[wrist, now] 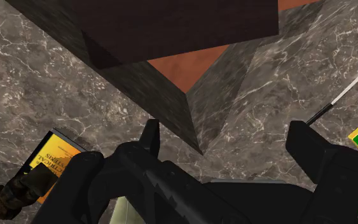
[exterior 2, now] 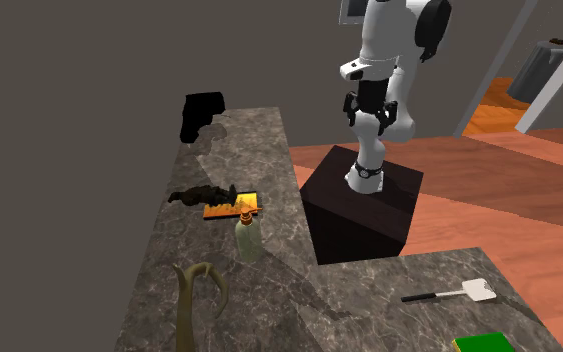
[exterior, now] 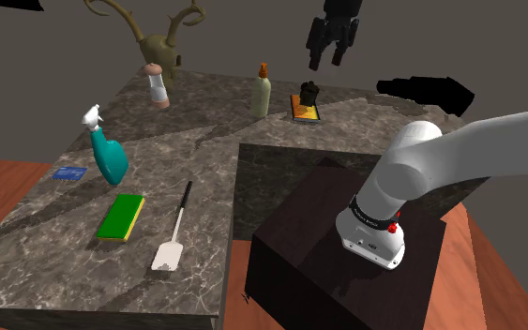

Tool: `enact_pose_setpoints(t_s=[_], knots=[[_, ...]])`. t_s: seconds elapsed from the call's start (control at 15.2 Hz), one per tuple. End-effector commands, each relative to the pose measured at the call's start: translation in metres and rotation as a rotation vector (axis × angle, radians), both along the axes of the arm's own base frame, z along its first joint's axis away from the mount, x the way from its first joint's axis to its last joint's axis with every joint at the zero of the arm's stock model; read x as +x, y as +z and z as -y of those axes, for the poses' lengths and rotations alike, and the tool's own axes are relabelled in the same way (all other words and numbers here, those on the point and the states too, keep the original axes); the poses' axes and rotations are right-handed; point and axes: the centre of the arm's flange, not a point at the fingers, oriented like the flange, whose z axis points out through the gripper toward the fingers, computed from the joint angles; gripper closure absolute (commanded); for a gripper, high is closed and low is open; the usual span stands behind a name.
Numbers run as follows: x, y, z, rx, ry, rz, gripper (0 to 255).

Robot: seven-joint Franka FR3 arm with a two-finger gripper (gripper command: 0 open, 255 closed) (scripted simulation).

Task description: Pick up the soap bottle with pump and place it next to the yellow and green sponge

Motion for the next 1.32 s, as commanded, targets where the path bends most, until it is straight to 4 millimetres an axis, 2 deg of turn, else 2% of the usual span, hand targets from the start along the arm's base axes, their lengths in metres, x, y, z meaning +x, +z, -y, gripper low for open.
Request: enact_pose_setpoints(t_s=[0.0, 1.25], knots=[[0.0, 0.0, 0.0, 0.0, 0.0, 0.0, 0], [0.207, -0.091, 0.105, -0.108, 0.031, -0.049, 0]])
